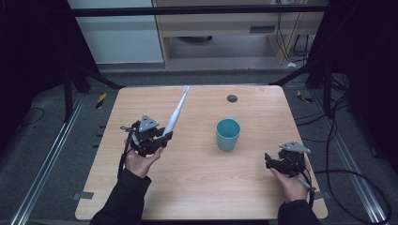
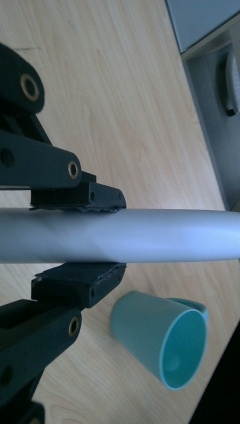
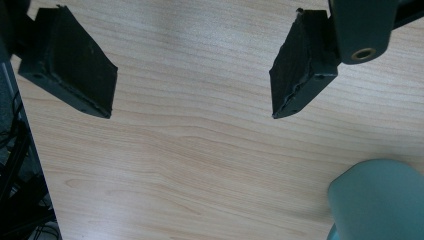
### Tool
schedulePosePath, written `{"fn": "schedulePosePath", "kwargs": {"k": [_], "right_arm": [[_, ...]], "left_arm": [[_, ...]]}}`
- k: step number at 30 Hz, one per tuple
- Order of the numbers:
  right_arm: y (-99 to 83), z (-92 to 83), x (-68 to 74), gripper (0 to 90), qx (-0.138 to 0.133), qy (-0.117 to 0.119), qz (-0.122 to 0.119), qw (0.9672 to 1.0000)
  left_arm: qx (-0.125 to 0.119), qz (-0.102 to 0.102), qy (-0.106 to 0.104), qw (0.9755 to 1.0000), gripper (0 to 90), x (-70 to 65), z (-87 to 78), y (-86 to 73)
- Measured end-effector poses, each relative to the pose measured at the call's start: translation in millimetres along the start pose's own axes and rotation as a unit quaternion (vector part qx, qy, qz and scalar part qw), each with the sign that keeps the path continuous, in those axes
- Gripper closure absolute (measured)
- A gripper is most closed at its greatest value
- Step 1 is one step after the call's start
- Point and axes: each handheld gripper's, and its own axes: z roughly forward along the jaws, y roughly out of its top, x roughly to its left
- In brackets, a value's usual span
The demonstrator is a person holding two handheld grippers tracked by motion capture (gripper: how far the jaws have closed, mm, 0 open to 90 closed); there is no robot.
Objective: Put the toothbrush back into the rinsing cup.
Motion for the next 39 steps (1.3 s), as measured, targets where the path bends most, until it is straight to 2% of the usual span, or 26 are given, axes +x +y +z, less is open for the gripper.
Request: {"fn": "schedulePosePath", "kwargs": {"k": [2, 6, 8, 12, 16, 23, 35, 39], "right_arm": [[0.0, 0.1, -0.7, 18.9, 0.0, -0.001, 0.0, 1.0], [-0.2, 0.7, -0.2, 18.8, 0.001, 0.0, -0.001, 1.0], [-0.2, 0.6, 0.1, 18.7, 0.0, -0.001, -0.001, 1.0], [-0.1, 0.4, -0.4, 18.6, -0.001, -0.001, -0.001, 1.0], [-0.2, 0.3, -0.1, 18.3, -0.003, -0.001, -0.005, 1.0], [-0.3, 0.6, -0.5, 18.3, -0.002, 0.001, -0.001, 1.0], [-0.8, 1.4, -0.9, 18.4, -0.004, 0.002, -0.001, 1.0], [-1.2, 2.1, -1.7, 18.4, -0.004, 0.0, -0.005, 1.0]], "left_arm": [[-0.014, -0.007, 0.001, 0.9999, 66.3, -2.6, 4.1, 4.8], [-0.021, -0.008, 0.004, 0.9998, 66.2, -6.3, 8.8, 9.4], [-0.036, -0.008, 0.009, 0.9993, 66.3, -12.1, 14.8, 14.4], [-0.05, -0.012, 0.01, 0.9986, 66.3, -18.0, 21.1, 19.6], [-0.058, -0.007, 0.016, 0.9982, 66.3, -27.7, 30.8, 27.4], [-0.075, -0.02, 0.01, 0.9969, 66.2, -39.1, 47.3, 36.6], [-0.089, -0.026, 0.018, 0.9956, 66.3, -59.6, 81.1, 51.3], [-0.095, -0.028, 0.018, 0.995, 66.2, -65.5, 87.8, 53.3]]}}
